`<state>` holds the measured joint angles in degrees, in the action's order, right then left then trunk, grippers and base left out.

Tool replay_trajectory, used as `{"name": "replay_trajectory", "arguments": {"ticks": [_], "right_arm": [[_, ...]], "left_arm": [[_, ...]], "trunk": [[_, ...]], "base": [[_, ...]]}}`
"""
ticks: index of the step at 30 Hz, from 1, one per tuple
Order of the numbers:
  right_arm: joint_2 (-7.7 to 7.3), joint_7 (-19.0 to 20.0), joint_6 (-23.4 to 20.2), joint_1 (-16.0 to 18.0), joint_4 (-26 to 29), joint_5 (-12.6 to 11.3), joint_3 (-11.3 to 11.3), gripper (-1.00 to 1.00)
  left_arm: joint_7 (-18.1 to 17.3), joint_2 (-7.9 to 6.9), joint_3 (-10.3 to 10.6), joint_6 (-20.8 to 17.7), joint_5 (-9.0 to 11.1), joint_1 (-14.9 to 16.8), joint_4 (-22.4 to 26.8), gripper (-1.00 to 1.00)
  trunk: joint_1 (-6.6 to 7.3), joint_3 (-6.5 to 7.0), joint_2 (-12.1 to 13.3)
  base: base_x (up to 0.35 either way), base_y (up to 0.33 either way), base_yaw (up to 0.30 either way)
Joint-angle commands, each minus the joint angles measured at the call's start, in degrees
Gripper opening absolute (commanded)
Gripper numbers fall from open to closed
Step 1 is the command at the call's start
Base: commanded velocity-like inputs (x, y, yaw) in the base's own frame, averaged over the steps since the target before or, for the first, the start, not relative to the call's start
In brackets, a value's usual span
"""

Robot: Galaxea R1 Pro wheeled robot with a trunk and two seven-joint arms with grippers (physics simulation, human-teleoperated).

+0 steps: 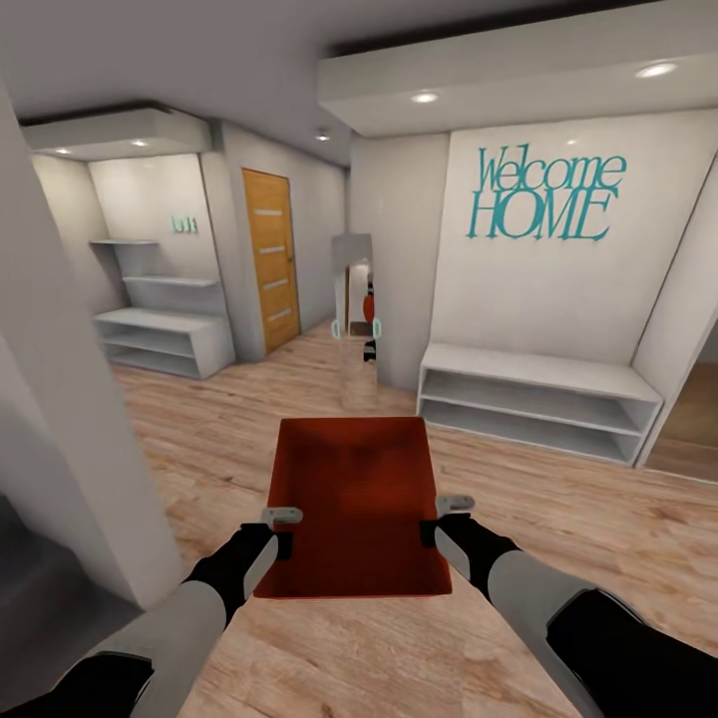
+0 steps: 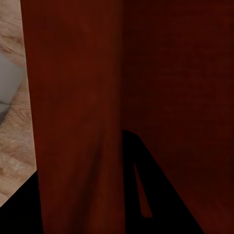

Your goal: Move the two storage containers from the living room to the garage. In the garage, place one container on the floor and stack the other container on top of it (either order is fine).

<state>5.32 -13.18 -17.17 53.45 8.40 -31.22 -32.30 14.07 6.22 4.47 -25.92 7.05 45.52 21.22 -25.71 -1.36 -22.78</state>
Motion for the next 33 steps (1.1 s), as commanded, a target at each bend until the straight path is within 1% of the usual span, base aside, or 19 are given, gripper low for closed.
{"name": "replay_trajectory", "arguments": {"ticks": [1, 33], "right_arm": [[-0.01, 0.26, -0.18, 0.08, 0.21, -1.92, -0.22, -1.0], [-0.04, 0.26, -0.24, 0.08, 0.21, -1.83, -0.22, -1.0]], "left_arm": [[0.61, -0.6, 1.5, -0.27, 0.77, 0.0, 0.07, -1.0], [0.61, -0.6, 1.42, -0.27, 0.78, 0.0, 0.07, -1.0]], "trunk": [[-0.07, -0.13, -0.14], [-0.07, -0.13, -0.14]], "base": [[0.322, 0.0, 0.0], [0.322, 0.0, 0.0]]}}
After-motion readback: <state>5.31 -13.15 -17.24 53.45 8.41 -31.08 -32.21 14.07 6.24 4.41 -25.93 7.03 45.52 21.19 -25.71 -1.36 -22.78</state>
